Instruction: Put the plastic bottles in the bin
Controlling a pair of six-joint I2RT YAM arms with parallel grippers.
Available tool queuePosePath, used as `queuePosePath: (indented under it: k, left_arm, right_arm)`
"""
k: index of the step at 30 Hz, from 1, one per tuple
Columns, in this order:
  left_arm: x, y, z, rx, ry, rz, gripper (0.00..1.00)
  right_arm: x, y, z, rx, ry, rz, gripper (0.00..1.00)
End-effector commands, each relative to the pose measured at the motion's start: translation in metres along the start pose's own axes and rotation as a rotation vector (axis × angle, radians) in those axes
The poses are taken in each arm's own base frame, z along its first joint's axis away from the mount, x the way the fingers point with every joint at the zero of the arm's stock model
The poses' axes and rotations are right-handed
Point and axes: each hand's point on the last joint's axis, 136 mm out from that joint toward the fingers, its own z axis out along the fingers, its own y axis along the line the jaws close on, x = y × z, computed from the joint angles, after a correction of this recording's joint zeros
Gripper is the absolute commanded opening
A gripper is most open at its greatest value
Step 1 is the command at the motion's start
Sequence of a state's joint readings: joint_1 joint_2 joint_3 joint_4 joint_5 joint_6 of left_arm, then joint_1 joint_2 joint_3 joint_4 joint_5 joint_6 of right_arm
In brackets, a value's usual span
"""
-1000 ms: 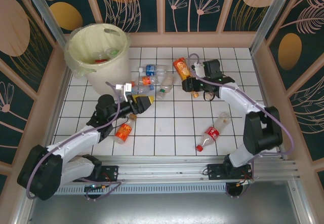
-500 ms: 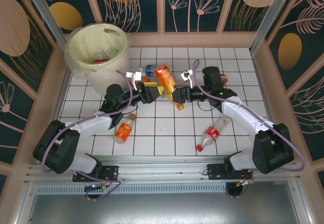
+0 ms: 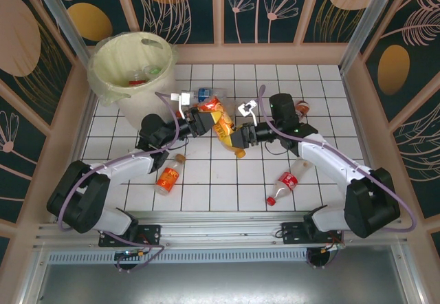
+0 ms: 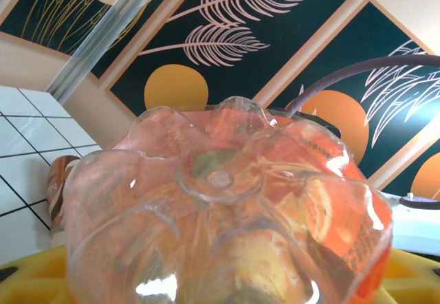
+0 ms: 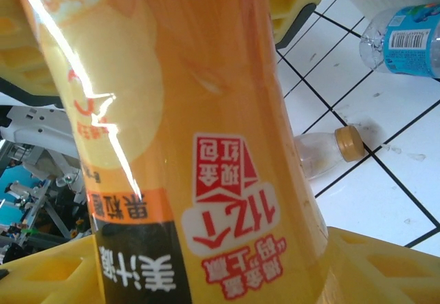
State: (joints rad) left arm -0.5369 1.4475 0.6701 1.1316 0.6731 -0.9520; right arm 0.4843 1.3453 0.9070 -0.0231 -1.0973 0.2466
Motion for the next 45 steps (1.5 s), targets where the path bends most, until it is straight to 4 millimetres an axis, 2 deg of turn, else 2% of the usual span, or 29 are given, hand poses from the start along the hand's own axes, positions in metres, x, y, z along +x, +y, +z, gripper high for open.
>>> queuePosePath:
  k: [1,6,10,14,16,24,30,35,40,45]
  left_arm:
    - [-0.011,-0.021,0.0,0.055,-0.027,0.04,0.56]
    - [-0.012,-0.022,0.0,0.039,-0.025,0.054,0.49]
    - [-0.015,-0.024,-0.002,0.017,-0.033,0.082,0.48]
    - [-0.023,-0.018,-0.004,-0.083,-0.029,0.142,0.48]
    - [-0.027,-0.013,-0.004,-0.156,-0.009,0.173,0.48]
    - [-0.069,-0.024,-0.004,-0.341,0.008,0.323,0.49]
    - [-0.122,-0.029,-0.01,-0.556,-0.028,0.492,0.49]
    - [-0.177,-0.044,-0.017,-0.74,-0.064,0.639,0.5]
    - [-0.233,-0.041,-0.036,-0.966,-0.12,0.766,0.5]
    - [-0.294,-0.029,-0.072,-1.121,-0.233,0.799,0.49]
  right_arm:
    - [0.003,0.002,0.003,-0.036,0.008,-0.015,0.67]
    - [0.002,0.003,0.003,-0.035,0.007,-0.018,0.69]
    - [0.001,0.005,0.002,-0.031,-0.001,-0.022,0.84]
    - [-0.002,0.013,-0.005,-0.001,-0.039,-0.047,0.98]
    - [-0.004,0.018,-0.012,0.035,-0.074,-0.069,0.99]
    - [-0.007,0.015,-0.053,0.298,-0.229,-0.086,0.99]
    - [-0.025,0.023,-0.093,0.503,-0.39,-0.147,0.99]
    - [-0.032,0.025,-0.118,0.629,-0.477,-0.185,0.99]
    - [-0.031,0.025,-0.123,0.657,-0.481,-0.195,0.99]
    - [-0.029,0.027,-0.12,0.638,-0.477,-0.187,0.99]
